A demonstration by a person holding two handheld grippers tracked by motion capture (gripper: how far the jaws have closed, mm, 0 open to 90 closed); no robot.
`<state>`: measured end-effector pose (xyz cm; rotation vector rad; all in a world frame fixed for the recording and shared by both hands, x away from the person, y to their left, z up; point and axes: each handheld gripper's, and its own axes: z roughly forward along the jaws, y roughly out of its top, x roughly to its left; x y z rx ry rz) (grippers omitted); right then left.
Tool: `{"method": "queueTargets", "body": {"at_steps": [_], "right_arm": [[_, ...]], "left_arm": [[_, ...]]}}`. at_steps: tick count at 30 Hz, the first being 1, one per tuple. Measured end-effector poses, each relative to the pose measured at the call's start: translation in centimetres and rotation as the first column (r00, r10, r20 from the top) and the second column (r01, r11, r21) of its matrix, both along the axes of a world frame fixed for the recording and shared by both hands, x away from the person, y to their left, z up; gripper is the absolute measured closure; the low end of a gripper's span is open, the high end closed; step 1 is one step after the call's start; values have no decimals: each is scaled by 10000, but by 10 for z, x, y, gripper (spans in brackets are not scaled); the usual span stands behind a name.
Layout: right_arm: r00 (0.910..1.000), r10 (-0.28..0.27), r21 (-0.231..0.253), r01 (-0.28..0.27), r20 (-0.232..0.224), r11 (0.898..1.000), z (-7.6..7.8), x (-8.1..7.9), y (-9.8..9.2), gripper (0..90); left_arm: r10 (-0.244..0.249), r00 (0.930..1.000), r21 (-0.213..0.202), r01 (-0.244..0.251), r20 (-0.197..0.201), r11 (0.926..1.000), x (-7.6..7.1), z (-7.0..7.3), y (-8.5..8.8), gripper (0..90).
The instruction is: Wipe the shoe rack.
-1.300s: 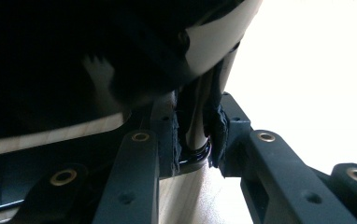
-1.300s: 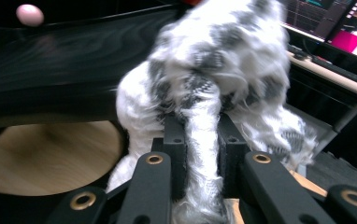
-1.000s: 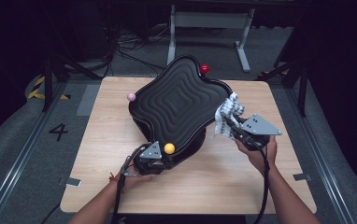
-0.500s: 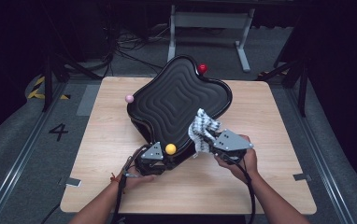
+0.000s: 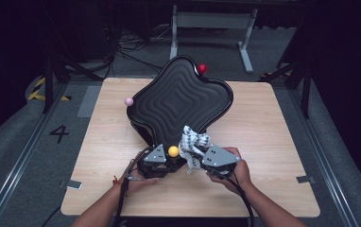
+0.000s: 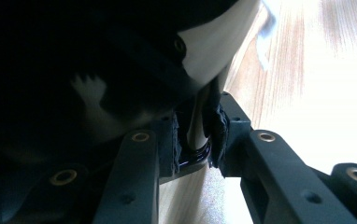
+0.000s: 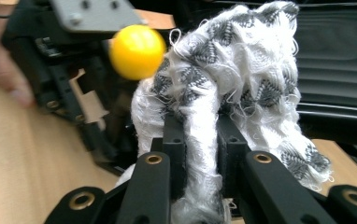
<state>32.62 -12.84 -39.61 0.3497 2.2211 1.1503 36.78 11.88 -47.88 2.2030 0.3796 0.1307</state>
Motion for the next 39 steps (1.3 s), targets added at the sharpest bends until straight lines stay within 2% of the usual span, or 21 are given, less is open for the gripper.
{"method": "queueTargets", "body": {"at_steps": [6,12,15,18,23,25,27,31,34,39], "right_arm": [[9989,275,-121,-280,-367,9995,-8,-5,6,780],[9976,476,-645,-508,-507,9966,-19,-8,13,780],[9982,405,-841,-440,-433,9955,-22,-5,12,783],[9992,86,-1115,-131,-402,9937,-29,3,8,778],[9966,-382,-594,338,-736,9977,-28,16,-5,778],[9969,-508,-461,480,-608,9978,-24,16,-10,778],[9965,-635,-268,621,-540,9977,-19,17,-16,779],[9933,-1029,413,1052,-528,9936,-7,20,-32,780],[9893,-1363,841,1403,-518,9865,0,24,-42,777],[9895,-1396,902,1424,-364,9857,3,24,-43,776]], "left_arm": [[73,10000,-38,-73,-30,10000,-1,0,-1,736],[88,10000,42,-88,25,10000,-1,0,-3,736],[117,9999,14,-117,69,9999,-1,0,-4,736],[53,9999,50,-54,103,10000,-2,0,-7,736],[-54,9999,132,52,158,9999,-2,1,-8,735],[1,9999,23,-2,127,10000,-3,0,-9,735],[-15,9998,104,13,209,9999,-3,0,-10,735],[-71,9995,170,66,292,9998,-4,0,-16,735],[-151,9994,162,146,316,9998,-3,0,-19,734],[-189,9996,97,187,230,9998,-3,0,-26,734]]}}
